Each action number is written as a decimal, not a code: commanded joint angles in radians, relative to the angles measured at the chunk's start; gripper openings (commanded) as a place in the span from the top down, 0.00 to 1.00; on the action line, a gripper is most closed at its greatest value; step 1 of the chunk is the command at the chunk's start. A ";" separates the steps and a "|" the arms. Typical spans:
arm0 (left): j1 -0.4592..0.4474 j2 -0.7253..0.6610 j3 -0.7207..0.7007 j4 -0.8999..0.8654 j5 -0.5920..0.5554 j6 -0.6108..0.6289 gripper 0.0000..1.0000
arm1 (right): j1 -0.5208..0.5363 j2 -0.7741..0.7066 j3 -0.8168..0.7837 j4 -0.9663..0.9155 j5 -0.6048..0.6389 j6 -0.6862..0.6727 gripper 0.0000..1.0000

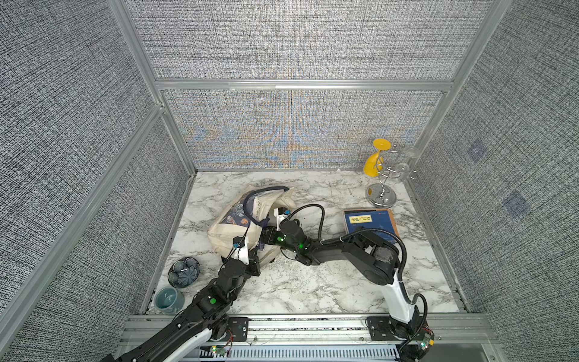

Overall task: Take out the books from the canvas bag
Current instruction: Pick up the book from the canvas bag.

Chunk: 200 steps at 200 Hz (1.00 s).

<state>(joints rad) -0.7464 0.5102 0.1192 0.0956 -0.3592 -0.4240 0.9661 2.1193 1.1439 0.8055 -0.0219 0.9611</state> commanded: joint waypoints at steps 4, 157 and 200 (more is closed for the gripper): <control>-0.001 -0.001 0.007 0.032 -0.033 -0.017 1.00 | 0.000 -0.060 -0.058 0.055 0.044 -0.049 1.00; 0.001 0.121 0.093 0.004 -0.073 -0.058 1.00 | -0.042 -0.654 -0.574 0.033 0.387 -0.097 1.00; 0.002 0.113 0.071 0.012 -0.053 -0.055 1.00 | -0.049 -1.005 -0.664 -0.306 0.612 -0.100 1.00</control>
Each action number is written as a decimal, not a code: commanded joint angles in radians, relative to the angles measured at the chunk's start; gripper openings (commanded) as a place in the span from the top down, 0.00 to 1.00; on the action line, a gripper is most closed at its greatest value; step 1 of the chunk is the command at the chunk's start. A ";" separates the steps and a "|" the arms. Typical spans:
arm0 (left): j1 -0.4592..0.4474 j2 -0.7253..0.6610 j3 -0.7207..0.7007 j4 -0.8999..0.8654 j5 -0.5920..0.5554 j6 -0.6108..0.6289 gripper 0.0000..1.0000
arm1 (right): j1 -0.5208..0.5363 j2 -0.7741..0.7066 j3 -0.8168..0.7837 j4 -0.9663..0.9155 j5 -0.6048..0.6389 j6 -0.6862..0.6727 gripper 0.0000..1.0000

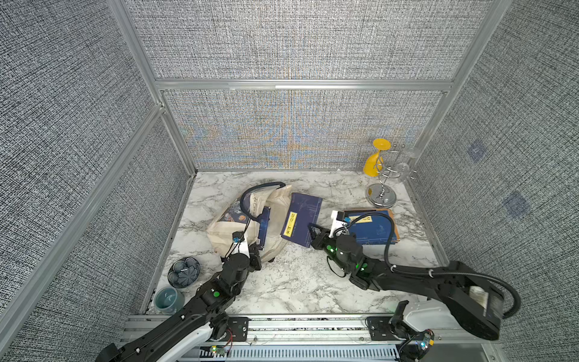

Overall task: Take out the books from the canvas bag
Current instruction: Pick up the book from the canvas bag, then place the book at the center of the board.

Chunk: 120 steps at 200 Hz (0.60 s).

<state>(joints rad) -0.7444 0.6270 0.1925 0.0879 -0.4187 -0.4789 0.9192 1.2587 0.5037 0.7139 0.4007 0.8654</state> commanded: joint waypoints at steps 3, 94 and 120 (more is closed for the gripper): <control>0.000 -0.004 -0.001 0.018 0.011 0.000 1.00 | -0.002 -0.174 -0.027 -0.255 0.205 0.006 1.00; 0.000 -0.004 0.018 0.009 0.072 0.012 1.00 | -0.001 -0.859 0.008 -1.412 0.560 0.442 1.00; 0.000 -0.009 0.019 0.006 0.074 0.015 1.00 | -0.001 -0.876 0.077 -1.657 0.558 0.592 1.00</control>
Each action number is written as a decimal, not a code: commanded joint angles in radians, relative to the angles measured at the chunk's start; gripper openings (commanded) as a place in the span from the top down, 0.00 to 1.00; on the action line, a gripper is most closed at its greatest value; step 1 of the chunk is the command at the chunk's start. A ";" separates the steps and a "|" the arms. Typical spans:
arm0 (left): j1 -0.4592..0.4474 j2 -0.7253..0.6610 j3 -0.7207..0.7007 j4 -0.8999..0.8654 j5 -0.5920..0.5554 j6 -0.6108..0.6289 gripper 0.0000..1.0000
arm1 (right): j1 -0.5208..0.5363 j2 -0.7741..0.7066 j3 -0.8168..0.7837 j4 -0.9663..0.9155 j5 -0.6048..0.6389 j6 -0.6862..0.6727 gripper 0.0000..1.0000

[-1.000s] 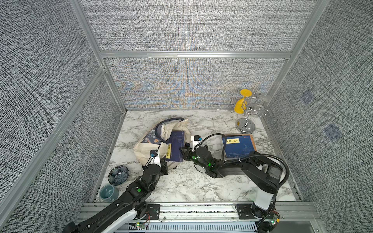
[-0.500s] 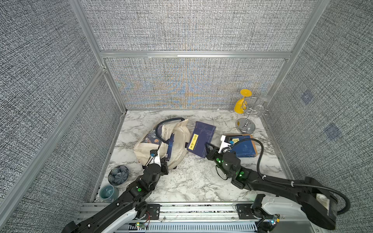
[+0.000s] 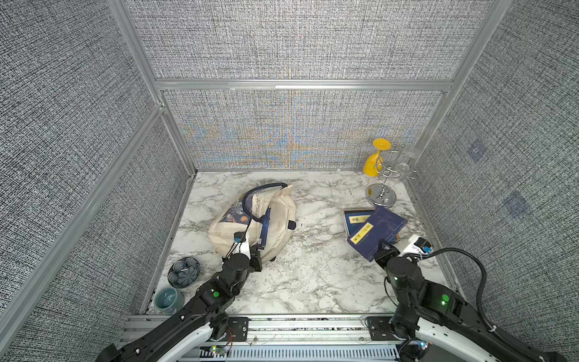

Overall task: Take out the books from the canvas bag
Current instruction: Place the book at the center of the board.

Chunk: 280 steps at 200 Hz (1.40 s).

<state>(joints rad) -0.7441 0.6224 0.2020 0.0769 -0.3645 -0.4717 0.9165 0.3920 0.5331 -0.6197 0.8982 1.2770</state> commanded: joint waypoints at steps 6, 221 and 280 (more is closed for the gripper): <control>0.000 -0.006 0.010 0.016 0.019 0.009 1.00 | 0.001 -0.005 0.060 -0.373 0.050 0.226 1.00; 0.000 0.014 0.010 0.022 0.015 0.011 1.00 | -0.034 0.682 -0.138 -0.055 -0.165 0.938 1.00; 0.000 0.017 0.007 0.028 0.009 0.015 1.00 | -0.131 0.782 -0.131 0.203 -0.158 0.744 1.00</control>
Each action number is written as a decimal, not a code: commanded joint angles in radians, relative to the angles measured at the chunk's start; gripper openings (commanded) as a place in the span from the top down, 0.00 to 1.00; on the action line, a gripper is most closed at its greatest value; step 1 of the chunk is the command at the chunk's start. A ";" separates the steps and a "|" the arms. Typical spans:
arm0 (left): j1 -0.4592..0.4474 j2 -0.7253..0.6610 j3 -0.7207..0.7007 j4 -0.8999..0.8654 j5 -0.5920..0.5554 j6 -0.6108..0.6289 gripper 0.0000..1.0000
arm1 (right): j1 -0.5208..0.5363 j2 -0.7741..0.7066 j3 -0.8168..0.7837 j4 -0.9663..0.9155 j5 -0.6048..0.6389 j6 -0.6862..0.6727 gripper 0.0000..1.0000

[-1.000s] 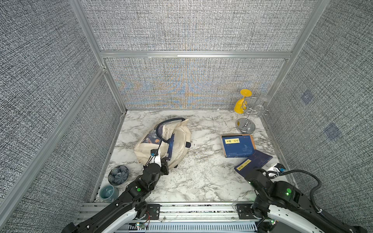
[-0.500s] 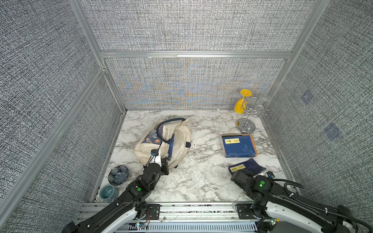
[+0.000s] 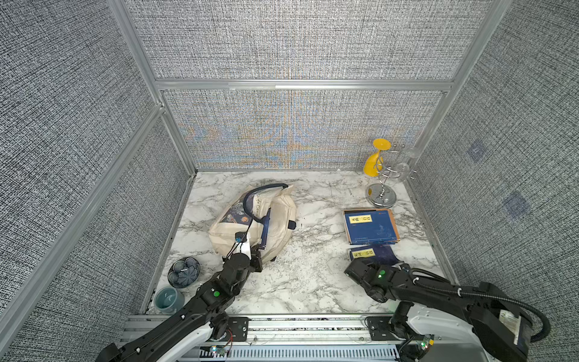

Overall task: Take out the books from the canvas bag
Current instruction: Place the book at the center of the board.

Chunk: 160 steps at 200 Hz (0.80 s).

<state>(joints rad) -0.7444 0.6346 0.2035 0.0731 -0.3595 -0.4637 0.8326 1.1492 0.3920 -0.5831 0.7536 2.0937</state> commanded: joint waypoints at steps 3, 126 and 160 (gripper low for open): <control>0.000 0.005 0.007 0.031 0.004 0.006 1.00 | -0.056 0.027 0.014 0.176 -0.021 -0.088 1.00; 0.000 0.007 0.008 0.024 0.000 0.009 1.00 | -0.210 -0.018 -0.020 0.300 -0.202 -0.403 0.59; 0.000 -0.020 0.007 0.006 -0.001 0.008 1.00 | -0.210 -0.114 -0.016 0.214 -0.260 -0.496 0.30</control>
<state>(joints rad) -0.7444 0.6315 0.2035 0.0727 -0.3634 -0.4629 0.6228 1.0847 0.3656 -0.2871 0.5449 1.6905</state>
